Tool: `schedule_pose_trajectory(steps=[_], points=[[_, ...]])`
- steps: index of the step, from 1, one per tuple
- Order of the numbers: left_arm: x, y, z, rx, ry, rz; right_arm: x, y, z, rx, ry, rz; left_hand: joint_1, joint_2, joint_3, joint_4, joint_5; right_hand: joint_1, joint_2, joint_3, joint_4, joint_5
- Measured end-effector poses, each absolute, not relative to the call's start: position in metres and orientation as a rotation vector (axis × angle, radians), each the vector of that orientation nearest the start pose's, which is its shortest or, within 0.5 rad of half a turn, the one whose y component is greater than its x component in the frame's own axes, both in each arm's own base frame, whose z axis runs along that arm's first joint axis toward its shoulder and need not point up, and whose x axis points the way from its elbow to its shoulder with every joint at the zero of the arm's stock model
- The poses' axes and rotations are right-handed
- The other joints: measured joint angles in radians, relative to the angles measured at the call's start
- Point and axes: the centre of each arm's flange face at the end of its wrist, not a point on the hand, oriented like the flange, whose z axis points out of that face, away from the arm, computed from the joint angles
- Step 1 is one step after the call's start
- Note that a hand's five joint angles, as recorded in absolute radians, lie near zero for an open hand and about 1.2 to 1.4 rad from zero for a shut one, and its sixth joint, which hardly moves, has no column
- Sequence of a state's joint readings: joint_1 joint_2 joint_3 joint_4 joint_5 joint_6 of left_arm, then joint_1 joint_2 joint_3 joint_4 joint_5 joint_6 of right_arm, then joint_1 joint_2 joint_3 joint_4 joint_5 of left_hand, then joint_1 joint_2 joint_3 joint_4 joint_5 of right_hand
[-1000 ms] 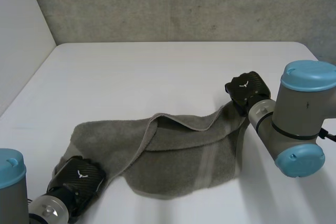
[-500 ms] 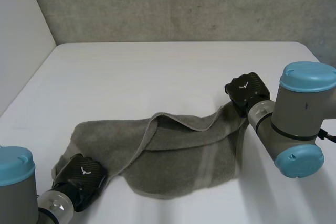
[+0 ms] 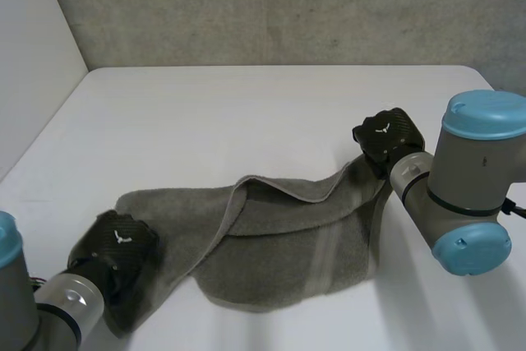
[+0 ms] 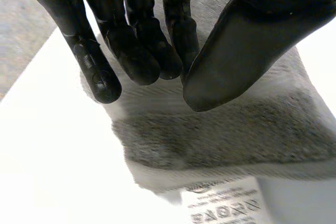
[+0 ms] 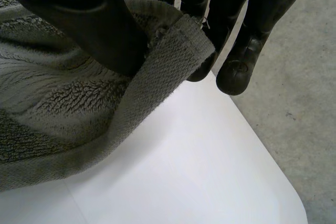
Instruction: Fold the towel.
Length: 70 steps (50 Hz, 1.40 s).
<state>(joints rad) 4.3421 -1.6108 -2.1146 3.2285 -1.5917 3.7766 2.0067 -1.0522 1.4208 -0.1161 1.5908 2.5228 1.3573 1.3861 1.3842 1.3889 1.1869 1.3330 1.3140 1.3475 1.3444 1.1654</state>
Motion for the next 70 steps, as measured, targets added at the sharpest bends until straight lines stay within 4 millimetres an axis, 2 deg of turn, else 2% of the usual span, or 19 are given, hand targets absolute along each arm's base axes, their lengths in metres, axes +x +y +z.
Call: schedule_pose_trajectory(steps=[7, 8, 10, 11, 13, 16, 22, 29, 42, 56, 70], points=[[-0.198, -0.166, 0.174, 1.195, 2.242, -1.549, 0.275, -0.300, 0.192, -1.255, 2.241, -2.030, -0.014, -0.015, -0.004, -0.004, -0.004, 0.000, 0.000, 0.000, 0.000, 0.000], [-0.198, -0.165, 0.174, 1.197, 2.245, -1.544, 0.275, -0.301, 0.192, -1.254, 2.240, -2.032, -0.062, -0.069, -0.069, -0.071, -0.045, 0.000, 0.000, 0.000, 0.000, 0.000], [-0.196, -0.159, 0.173, 1.215, 2.266, -1.511, 0.274, -0.302, 0.193, -1.252, 2.237, -2.033, -0.433, -0.459, -0.453, -0.460, -0.419, 0.000, 0.000, 0.000, 0.000, 0.000], [-0.196, -0.156, 0.173, 1.222, 2.274, -1.498, 0.274, -0.302, 0.193, -1.253, 2.237, -2.033, -0.537, -0.564, -0.556, -0.564, -0.551, 0.000, 0.000, 0.000, 0.000, 0.000], [-0.195, -0.148, 0.169, 1.255, 2.300, -1.455, 0.273, -0.302, 0.192, -1.257, 2.236, -2.029, -0.931, -0.955, -0.936, -0.922, -0.932, 0.000, 0.000, 0.000, 0.000, 0.000], [-0.195, -0.137, 0.164, 1.309, 2.321, -1.412, 0.274, -0.302, 0.191, -1.264, 2.235, -2.023, -1.128, -1.162, -1.163, -1.167, -1.134, 0.000, 0.000, 0.000, 0.000, 0.000], [-0.195, -0.115, 0.156, 1.433, 2.295, -1.370, 0.274, -0.302, 0.188, -1.274, 2.238, -2.011, -1.154, -1.186, -1.183, -1.188, -1.146, 0.000, 0.000, 0.000, 0.000, 0.000], [-0.194, -0.110, 0.150, 1.488, 2.211, -1.384, 0.275, -0.300, 0.186, -1.280, 2.237, -2.004, -1.150, -1.178, -1.177, -1.182, -1.146, 0.000, 0.000, 0.000, 0.000, 0.000], [-0.198, -0.127, 0.139, 1.467, 2.147, -1.445, 0.276, -0.298, 0.184, -1.289, 2.235, -1.995, -1.098, -1.127, -1.125, -1.130, -1.100, 0.000, 0.000, 0.000, 0.000, 0.001], [-0.204, -0.139, 0.115, 1.483, 2.187, -1.394, 0.277, -0.298, 0.178, -1.298, 2.243, -1.978, -1.051, -1.077, -1.076, -1.084, -1.053, 0.000, 0.000, 0.000, 0.000, 0.000], [-0.207, -0.148, 0.115, 1.466, 2.177, -1.422, 0.278, -0.298, 0.175, -1.304, 2.246, -1.971, -0.944, -0.973, -0.972, -0.980, -0.951, 0.000, 0.000, 0.000, 0.000, 0.000]])
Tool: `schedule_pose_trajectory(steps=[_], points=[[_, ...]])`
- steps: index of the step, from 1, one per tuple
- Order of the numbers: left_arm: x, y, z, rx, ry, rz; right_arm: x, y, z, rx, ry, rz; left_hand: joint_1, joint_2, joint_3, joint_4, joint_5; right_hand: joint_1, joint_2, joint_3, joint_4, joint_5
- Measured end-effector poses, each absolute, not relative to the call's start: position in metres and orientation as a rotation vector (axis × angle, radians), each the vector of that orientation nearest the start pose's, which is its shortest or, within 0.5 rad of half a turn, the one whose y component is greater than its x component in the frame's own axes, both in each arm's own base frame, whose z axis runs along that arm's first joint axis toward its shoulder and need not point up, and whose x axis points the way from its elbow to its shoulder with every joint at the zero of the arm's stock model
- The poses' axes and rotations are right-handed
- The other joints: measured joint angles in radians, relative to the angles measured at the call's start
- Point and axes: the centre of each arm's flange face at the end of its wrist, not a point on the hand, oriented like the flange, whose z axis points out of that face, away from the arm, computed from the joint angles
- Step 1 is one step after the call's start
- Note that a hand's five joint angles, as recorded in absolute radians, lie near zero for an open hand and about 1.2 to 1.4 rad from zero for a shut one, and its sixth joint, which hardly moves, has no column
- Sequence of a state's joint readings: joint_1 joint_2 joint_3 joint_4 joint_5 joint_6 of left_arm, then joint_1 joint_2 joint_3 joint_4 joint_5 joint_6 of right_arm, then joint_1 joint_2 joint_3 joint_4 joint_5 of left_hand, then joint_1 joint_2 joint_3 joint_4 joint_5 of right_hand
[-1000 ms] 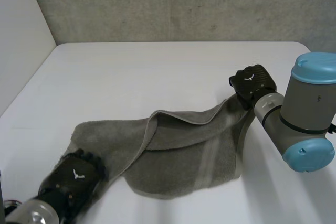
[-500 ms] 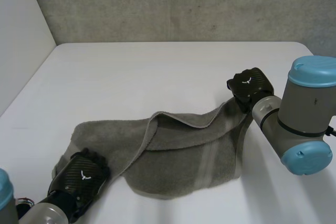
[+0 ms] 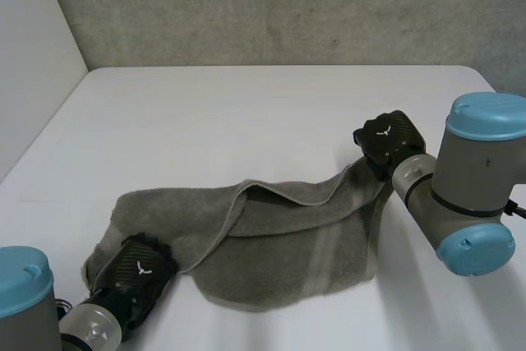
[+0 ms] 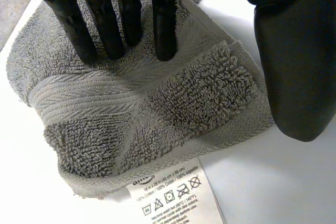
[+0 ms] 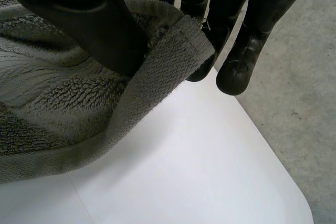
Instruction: Fold the towel.
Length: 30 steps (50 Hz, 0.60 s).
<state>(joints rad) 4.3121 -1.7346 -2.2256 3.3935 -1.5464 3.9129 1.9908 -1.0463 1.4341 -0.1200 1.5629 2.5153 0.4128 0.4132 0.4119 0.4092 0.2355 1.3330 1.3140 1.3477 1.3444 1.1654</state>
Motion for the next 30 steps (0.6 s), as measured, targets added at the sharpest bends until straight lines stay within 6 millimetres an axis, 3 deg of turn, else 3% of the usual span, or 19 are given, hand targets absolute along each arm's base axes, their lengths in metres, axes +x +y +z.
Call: schedule_pose_trajectory(steps=[18, 30], points=[[-0.210, -0.154, 0.120, 1.450, 2.164, -1.454, 0.278, -0.298, 0.173, -1.311, 2.248, -1.962, 0.090, 0.090, 0.090, 0.088, 0.087, 0.000, 0.000, 0.000, 0.000, 0.001], [-0.212, -0.164, 0.126, 1.421, 2.143, -1.486, 0.278, -0.298, 0.173, -1.310, 2.247, -1.963, 0.494, 0.495, 0.496, 0.488, 0.485, 0.000, 0.000, 0.000, 0.000, 0.000]])
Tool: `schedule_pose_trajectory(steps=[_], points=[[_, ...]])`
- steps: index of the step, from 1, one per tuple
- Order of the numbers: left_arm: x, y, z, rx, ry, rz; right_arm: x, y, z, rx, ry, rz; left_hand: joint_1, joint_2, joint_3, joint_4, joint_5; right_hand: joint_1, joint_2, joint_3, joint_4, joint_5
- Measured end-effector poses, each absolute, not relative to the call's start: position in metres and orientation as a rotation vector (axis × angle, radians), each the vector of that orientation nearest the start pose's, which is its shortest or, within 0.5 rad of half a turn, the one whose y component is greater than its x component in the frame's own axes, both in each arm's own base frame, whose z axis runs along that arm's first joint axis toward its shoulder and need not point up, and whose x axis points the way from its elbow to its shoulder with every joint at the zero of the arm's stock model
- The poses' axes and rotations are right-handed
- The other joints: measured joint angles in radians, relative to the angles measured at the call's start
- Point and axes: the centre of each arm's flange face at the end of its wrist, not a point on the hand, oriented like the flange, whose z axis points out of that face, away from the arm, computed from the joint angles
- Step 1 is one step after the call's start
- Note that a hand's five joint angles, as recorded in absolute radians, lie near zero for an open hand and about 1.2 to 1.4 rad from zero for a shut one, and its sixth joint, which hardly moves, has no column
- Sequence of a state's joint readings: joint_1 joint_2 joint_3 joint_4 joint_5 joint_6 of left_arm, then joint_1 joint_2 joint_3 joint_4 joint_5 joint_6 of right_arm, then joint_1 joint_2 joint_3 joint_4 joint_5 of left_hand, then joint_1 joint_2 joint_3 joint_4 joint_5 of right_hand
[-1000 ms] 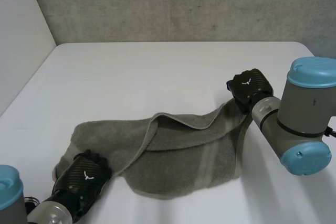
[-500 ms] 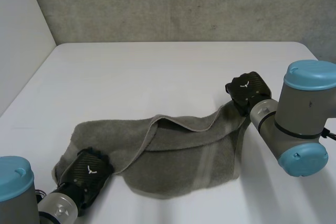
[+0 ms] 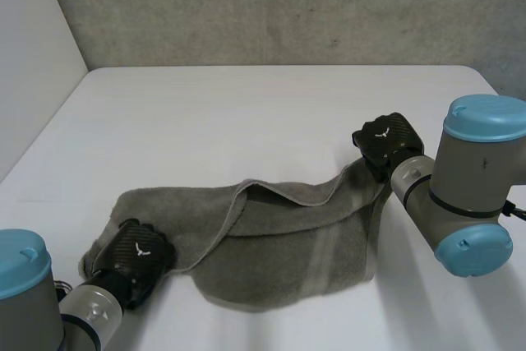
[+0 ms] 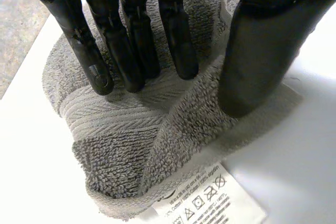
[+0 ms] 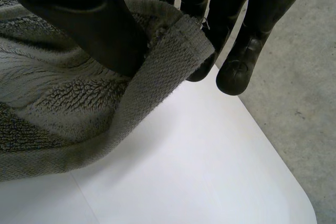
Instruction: Fold the towel.
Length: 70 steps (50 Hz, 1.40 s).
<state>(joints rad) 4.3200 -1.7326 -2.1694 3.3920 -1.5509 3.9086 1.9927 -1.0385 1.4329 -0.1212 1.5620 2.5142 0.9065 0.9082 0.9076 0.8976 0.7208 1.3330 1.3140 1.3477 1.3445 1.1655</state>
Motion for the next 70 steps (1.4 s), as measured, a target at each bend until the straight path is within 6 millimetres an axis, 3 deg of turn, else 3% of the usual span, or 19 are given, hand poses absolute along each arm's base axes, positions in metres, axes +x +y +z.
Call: schedule_pose_trajectory(steps=[11, 16, 27, 33, 37, 43, 49, 53, 60, 65, 70], points=[[-0.208, -0.171, 0.128, 1.384, 2.146, -1.485, 0.278, -0.298, 0.173, -1.312, 2.246, -1.964, 0.238, 0.242, 0.238, 0.249, 0.247, 0.000, 0.000, 0.000, 0.000, 0.000], [-0.208, -0.171, 0.128, 1.379, 2.147, -1.484, 0.278, -0.298, 0.173, -1.313, 2.246, -1.964, 0.423, 0.463, 0.460, 0.472, 0.458, 0.000, 0.000, 0.000, 0.000, 0.000], [-0.209, -0.176, 0.140, 1.347, 2.114, -1.543, 0.275, -0.301, 0.186, -1.287, 2.242, -1.997, 0.432, 0.478, 0.477, 0.491, 0.472, 0.000, 0.000, 0.000, 0.000, 0.000], [-0.207, -0.185, 0.191, 1.148, 2.085, -1.777, 0.262, -0.299, 0.228, -1.254, 2.228, -2.054, 0.432, 0.478, 0.477, 0.491, 0.473, 0.000, 0.000, 0.000, 0.000, 0.000], [-0.200, -0.188, 0.246, 0.942, 2.085, -1.986, 0.247, -0.285, 0.267, -1.302, 2.227, -1.982, 0.432, 0.478, 0.477, 0.491, 0.475, 0.000, 0.000, 0.000, 0.000, 0.000], [-0.192, -0.182, 0.296, 0.835, 2.094, -2.116, 0.226, -0.262, 0.311, -1.353, 2.205, -1.865, 0.432, 0.478, 0.477, 0.492, 0.475, 0.000, 0.000, 0.000, 0.000, 0.000], [-0.183, -0.177, 0.323, 0.806, 2.115, -2.120, 0.208, -0.242, 0.352, -1.412, 2.134, -1.902, 0.432, 0.478, 0.477, 0.492, 0.475, 0.000, 0.000, 0.000, 0.000, 0.000], [-0.176, -0.181, 0.330, 0.774, 2.133, -2.091, 0.200, -0.235, 0.366, -1.511, 2.120, -1.916, 0.432, 0.478, 0.477, 0.492, 0.475, 0.000, 0.000, 0.001, 0.000, 0.000], [-0.164, -0.203, 0.321, 0.704, 2.204, -1.995, 0.193, -0.238, 0.355, -1.731, 2.158, -1.762, 0.432, 0.478, 0.478, 0.492, 0.475, 0.000, 0.000, 0.001, 0.000, 0.000], [-0.162, -0.229, 0.298, 0.684, 2.322, -1.887, 0.197, -0.258, 0.324, -1.796, 2.190, -1.580, 0.432, 0.478, 0.478, 0.492, 0.475, 0.000, 0.000, 0.001, 0.000, 0.000], [-0.173, -0.262, 0.269, 0.706, 2.459, -1.781, 0.215, -0.280, 0.292, -1.826, 2.177, -1.443, 0.432, 0.478, 0.478, 0.492, 0.475, 0.000, 0.000, 0.001, 0.000, 0.000]])
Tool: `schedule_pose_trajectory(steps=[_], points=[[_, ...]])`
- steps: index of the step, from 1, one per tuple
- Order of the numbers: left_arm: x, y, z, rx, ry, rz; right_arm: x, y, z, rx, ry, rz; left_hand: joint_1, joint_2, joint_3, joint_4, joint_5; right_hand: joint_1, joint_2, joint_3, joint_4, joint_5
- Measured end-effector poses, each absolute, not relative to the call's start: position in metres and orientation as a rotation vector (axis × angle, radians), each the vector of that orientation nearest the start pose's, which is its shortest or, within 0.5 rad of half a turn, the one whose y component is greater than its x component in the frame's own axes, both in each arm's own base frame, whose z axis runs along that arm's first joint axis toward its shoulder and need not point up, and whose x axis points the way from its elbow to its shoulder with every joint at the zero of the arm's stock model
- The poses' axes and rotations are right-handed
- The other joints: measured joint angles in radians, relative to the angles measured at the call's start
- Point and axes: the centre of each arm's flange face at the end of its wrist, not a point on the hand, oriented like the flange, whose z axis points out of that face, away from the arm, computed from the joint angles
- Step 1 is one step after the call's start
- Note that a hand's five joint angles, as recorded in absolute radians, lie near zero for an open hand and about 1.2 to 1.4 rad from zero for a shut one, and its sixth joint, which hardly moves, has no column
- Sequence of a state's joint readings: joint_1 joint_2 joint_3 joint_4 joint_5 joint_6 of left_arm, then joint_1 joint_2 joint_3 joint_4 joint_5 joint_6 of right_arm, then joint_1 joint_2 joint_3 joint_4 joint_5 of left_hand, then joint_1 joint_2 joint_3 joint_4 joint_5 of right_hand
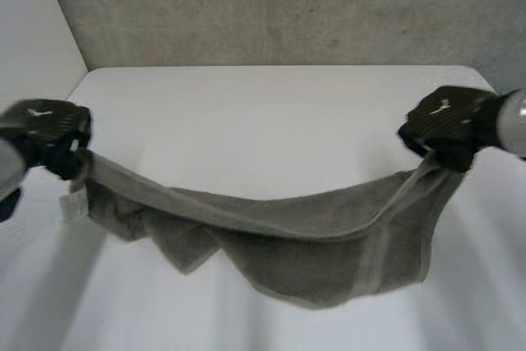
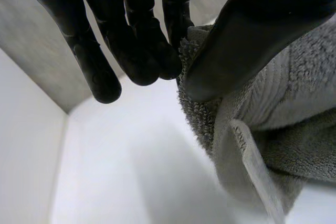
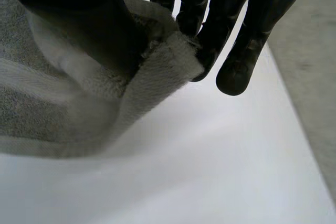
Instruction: Fold the towel.
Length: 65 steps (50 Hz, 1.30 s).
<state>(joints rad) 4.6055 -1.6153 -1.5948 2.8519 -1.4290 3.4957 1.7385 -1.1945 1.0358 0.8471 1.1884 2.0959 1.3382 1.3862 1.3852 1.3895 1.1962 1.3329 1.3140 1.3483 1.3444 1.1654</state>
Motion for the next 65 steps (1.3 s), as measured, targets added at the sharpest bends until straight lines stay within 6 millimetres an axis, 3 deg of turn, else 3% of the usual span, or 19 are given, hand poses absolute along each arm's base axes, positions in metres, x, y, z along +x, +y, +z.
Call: schedule_pose_trajectory(steps=[6, 12, 16, 19, 22, 24, 26, 29, 33, 36, 39, 44, 49, 50, 54, 59, 62, 65], points=[[-0.201, -0.299, 0.245, 0.779, 2.535, -1.747, 0.248, -0.309, 0.261, -1.848, 2.128, -1.418, 0.000, 0.000, 0.000, 0.000, 0.000, 0.000, 0.000, 0.000, 0.000, 0.000], [-0.230, -0.348, 0.253, 0.787, 2.413, -1.891, 0.276, -0.363, 0.260, -1.755, 2.061, -1.761, 0.000, 0.000, 0.002, 0.000, 0.000, 0.000, 0.000, 0.000, 0.000, 0.000], [-0.242, -0.381, 0.288, 0.692, 2.206, -2.101, 0.287, -0.396, 0.282, -1.640, 1.934, -2.114, 0.000, 0.000, 0.002, 0.000, 0.000, 0.000, 0.000, 0.000, 0.000, 0.000], [-0.248, -0.398, 0.327, 0.570, 2.005, -2.294, 0.294, -0.413, 0.313, -1.489, 1.765, -2.435, 0.000, 0.000, 0.002, 0.000, 0.000, 0.000, 0.000, 0.000, 0.000, 0.000], [-0.250, -0.405, 0.377, 0.387, 1.757, -2.532, 0.298, -0.417, 0.373, -1.166, 1.448, -2.830, 0.000, 0.000, 0.002, 0.000, 0.000, 0.000, 0.000, 0.000, 0.000, 0.000], [-0.249, -0.404, 0.404, 0.281, 1.619, -2.661, 0.297, -0.412, 0.406, -0.972, 1.262, -2.971, 0.000, 0.000, 0.002, 0.000, 0.000, 0.000, 0.000, 0.000, 0.000, 0.000], [-0.247, -0.400, 0.426, 0.193, 1.508, -2.767, 0.295, -0.407, 0.427, -0.846, 1.144, -3.026, 0.000, 0.000, 0.002, 0.000, 0.000, 0.000, 0.000, 0.000, 0.000, 0.000], [-0.243, -0.396, 0.447, 0.094, 1.388, -2.891, 0.293, -0.403, 0.441, -0.764, 1.081, -3.021, 0.000, 0.000, 0.002, 0.000, 0.000, 0.000, 0.000, 0.000, 0.000, 0.000], [-0.239, -0.395, 0.451, 0.040, 1.357, -2.958, 0.294, -0.405, 0.432, -0.818, 1.143, -2.924, 0.000, 0.000, 0.002, 0.000, 0.000, 0.000, 0.000, 0.000, 0.000, 0.007], [-0.237, -0.402, 0.430, 0.064, 1.452, -2.932, 0.299, -0.408, 0.408, -0.952, 1.245, -2.785, 0.000, 0.000, 0.002, 0.000, 0.000, 0.000, 0.000, 0.000, 0.000, 0.007], [-0.235, -0.410, 0.397, 0.134, 1.600, -2.864, 0.304, -0.408, 0.382, -1.083, 1.324, -2.650, 0.000, 0.000, 0.002, 0.000, 0.000, 0.000, 0.000, 0.000, 0.000, 0.007], [-0.232, -0.415, 0.328, 0.312, 1.882, -2.706, 0.309, -0.408, 0.339, -1.276, 1.429, -2.454, 0.000, 0.000, 0.002, 0.000, 0.000, 0.000, 0.000, 0.000, 0.000, 0.007], [-0.230, -0.402, 0.249, 0.519, 2.157, -2.539, 0.312, -0.407, 0.273, -1.498, 1.543, -2.210, 0.000, 0.000, 0.002, 0.000, 0.000, 0.000, 0.000, 0.000, 0.000, 0.007], [-0.230, -0.399, 0.241, 0.540, 2.177, -2.526, 0.312, -0.406, 0.266, -1.518, 1.549, -2.189, 0.000, 0.000, 0.002, 0.000, 0.000, 0.000, 0.000, 0.000, 0.000, 0.007], [-0.231, -0.380, 0.191, 0.700, 2.258, -2.437, 0.310, -0.402, 0.201, -1.714, 1.607, -2.007, 0.000, 0.000, 0.002, 0.000, 0.000, 0.000, 0.000, 0.000, 0.000, 0.007], [-0.225, -0.365, 0.156, 0.848, 2.223, -2.347, 0.302, -0.397, 0.153, -1.881, 1.644, -1.893, 0.000, 0.000, 0.002, 0.000, 0.000, 0.000, 0.000, 0.000, 0.000, 0.007], [-0.213, -0.364, 0.148, 0.888, 2.174, -2.290, 0.294, -0.398, 0.143, -1.916, 1.700, -1.864, 0.000, 0.000, 0.002, 0.000, 0.000, 0.000, 0.000, 0.000, 0.000, 0.007], [-0.203, -0.365, 0.150, 0.894, 2.136, -2.263, 0.287, -0.400, 0.146, -1.894, 1.755, -1.866, 0.000, 0.000, 0.002, 0.000, 0.000, 0.000, 0.000, 0.000, 0.000, 0.007]])
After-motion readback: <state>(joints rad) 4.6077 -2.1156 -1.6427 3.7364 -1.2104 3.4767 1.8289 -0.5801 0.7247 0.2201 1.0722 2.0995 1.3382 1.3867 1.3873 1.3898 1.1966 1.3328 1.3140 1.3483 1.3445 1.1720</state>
